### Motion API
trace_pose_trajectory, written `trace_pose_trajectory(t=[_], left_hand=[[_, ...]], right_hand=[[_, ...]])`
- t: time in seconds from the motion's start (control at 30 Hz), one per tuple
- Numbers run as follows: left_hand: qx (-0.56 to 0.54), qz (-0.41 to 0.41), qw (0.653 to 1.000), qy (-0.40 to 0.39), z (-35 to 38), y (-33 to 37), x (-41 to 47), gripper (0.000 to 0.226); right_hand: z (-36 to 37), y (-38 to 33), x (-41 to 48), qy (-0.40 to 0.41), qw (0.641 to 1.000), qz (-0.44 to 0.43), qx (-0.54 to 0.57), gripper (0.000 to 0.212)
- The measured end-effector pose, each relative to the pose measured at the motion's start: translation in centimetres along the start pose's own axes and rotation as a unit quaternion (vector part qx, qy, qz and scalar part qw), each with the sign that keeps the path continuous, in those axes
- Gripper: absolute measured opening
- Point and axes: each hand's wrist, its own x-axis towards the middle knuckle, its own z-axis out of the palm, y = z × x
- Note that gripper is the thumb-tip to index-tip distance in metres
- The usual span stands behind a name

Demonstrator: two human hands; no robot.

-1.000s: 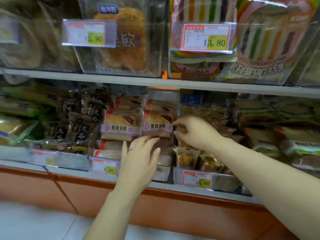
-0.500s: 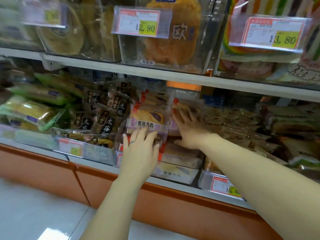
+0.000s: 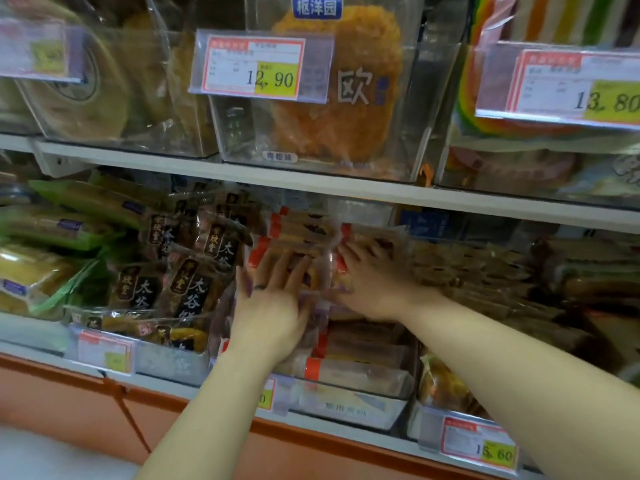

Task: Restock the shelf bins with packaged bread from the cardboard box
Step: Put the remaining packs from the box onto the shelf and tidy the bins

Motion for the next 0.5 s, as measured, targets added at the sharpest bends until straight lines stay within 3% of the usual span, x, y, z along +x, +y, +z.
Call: trace_pose_trajectory(t=[0.17,0.33,0.4,0.5], left_hand=[[0.021,0.007,0.999,0.029,0.6,-0.1,0.1,0.056],[0.023,0.006,1.000,0.007,0.8,-0.3,0.1,0.061],[0.006,-0.014,1.000,0.009,0.4,-0.2,0.2,0.063],[0.005,0.041,0.999,0.027,-0.3,1.6,0.2,0.065]], right_hand=[[0.3,0.8,1.5,-0.039,0.999,0.003,0.008,0.115],[-0.6,1.1,0.4,-0.045,0.998,-0.007,0.045,0.104],[-1.2,2.1,-1.1,-0.024,0.999,-0.010,0.039,0.110],[-1.3,3.3,-3.4,-0.057,0.998,0.017,0.003,0.121]])
